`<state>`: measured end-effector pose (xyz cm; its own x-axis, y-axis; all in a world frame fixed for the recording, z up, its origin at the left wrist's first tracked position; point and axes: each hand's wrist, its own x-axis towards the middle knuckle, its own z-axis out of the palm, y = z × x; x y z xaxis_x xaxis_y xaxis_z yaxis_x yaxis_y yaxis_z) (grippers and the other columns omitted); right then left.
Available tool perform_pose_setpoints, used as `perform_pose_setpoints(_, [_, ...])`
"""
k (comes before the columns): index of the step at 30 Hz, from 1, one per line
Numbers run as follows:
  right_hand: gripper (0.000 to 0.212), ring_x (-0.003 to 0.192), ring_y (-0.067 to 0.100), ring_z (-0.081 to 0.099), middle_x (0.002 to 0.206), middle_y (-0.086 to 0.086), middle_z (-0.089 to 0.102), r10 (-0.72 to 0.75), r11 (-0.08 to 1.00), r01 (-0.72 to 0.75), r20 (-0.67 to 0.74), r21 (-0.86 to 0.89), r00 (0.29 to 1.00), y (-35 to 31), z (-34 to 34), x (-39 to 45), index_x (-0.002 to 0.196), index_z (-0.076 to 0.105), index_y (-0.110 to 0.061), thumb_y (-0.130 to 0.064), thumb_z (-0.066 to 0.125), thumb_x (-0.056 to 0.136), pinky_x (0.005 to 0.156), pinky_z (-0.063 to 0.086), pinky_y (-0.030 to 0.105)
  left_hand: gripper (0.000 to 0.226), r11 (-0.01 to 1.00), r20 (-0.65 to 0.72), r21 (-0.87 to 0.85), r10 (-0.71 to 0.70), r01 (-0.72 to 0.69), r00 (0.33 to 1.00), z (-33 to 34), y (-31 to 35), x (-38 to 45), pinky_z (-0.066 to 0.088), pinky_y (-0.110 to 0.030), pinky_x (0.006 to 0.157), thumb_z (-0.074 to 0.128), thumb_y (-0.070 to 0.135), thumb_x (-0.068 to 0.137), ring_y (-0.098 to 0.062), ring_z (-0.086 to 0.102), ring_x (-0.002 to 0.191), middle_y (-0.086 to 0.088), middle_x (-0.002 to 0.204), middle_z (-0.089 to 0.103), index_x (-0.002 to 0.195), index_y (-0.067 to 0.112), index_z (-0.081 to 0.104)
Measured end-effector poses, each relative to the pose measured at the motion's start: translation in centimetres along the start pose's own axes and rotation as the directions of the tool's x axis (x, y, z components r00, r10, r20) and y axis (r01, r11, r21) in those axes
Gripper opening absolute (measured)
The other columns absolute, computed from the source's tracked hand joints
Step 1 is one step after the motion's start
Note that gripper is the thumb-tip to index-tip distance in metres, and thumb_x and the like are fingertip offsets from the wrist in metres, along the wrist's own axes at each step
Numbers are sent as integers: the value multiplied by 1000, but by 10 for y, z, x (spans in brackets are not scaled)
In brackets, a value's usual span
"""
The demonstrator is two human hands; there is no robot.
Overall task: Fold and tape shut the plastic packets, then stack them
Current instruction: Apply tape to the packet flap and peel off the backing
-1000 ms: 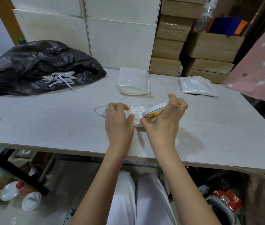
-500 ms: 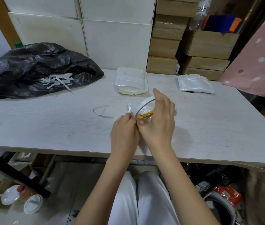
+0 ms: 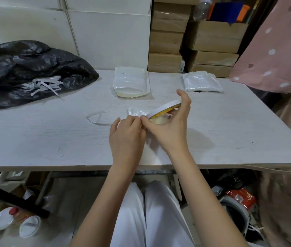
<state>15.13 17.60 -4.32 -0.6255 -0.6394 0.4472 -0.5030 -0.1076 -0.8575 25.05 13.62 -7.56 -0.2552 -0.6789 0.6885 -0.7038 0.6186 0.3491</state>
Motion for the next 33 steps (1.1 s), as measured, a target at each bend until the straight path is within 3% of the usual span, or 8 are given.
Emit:
perform_pose_setpoints(5, [104,117,12,39,119,-10,25,-14,1000,15,-159,5,987,5,-3,2,138,25,-18,-18,86,54,95,48,36,25,1000,-17,-21,-10,10,1000,4,-4,-4,45,-38,95,51,28,87,-14,69,82,3,87,73,86,17,74])
perform_pose_setpoints(9, [99,115,13,36,123,-1,23,-158,982,134,-196,-130,968,3,0,-2,136,28,-10,-19,83,54,89,46,23,24,999,-38,-19,-39,39,998,4,-1,-3,46,-38,95,52,26,87,-12,68,80,5,86,73,79,19,73])
perform_pose_setpoints(12, [95,114,15,35,123,5,27,-207,971,172,-229,-163,951,7,6,-9,132,26,-18,-20,80,53,87,41,14,31,997,-28,-7,-74,73,997,2,-2,-1,46,-36,92,49,29,89,-14,66,69,5,77,71,69,17,70])
perform_pose_setpoints(17, [95,117,23,39,120,-1,25,69,997,-57,-329,46,942,27,3,-8,129,31,-11,-14,84,50,94,46,30,25,993,36,-5,-119,119,992,3,-2,3,48,-38,89,62,32,83,-15,64,61,5,70,68,65,18,70])
perform_pose_setpoints(23, [88,98,11,41,117,-1,25,59,976,-87,-142,-199,988,20,-10,-1,124,30,-6,-28,84,58,72,50,32,11,998,73,24,-68,66,995,-1,2,12,41,-36,86,67,26,80,-23,61,68,0,76,65,83,16,66])
perform_pose_setpoints(27, [96,106,19,50,126,3,37,110,945,-106,-2,-308,994,6,-24,10,129,27,-14,-54,78,59,83,47,33,24,998,115,50,20,-26,993,-4,5,20,32,-31,81,68,14,75,-29,57,82,-6,87,62,99,17,65])
perform_pose_setpoints(30, [98,114,22,50,126,3,42,119,946,-113,3,-304,993,4,-27,14,132,26,-13,-54,78,60,85,45,31,19,991,212,-112,97,-75,972,-4,10,25,45,-37,72,55,-3,76,-33,58,92,-13,106,61,88,6,65])
perform_pose_setpoints(33, [100,117,18,48,126,2,43,118,962,-126,-47,-244,992,4,-27,13,134,25,-14,-49,80,59,90,47,32,30,969,274,-242,109,-41,956,0,8,24,50,-43,64,38,1,77,-30,59,84,-8,100,62,96,4,62])
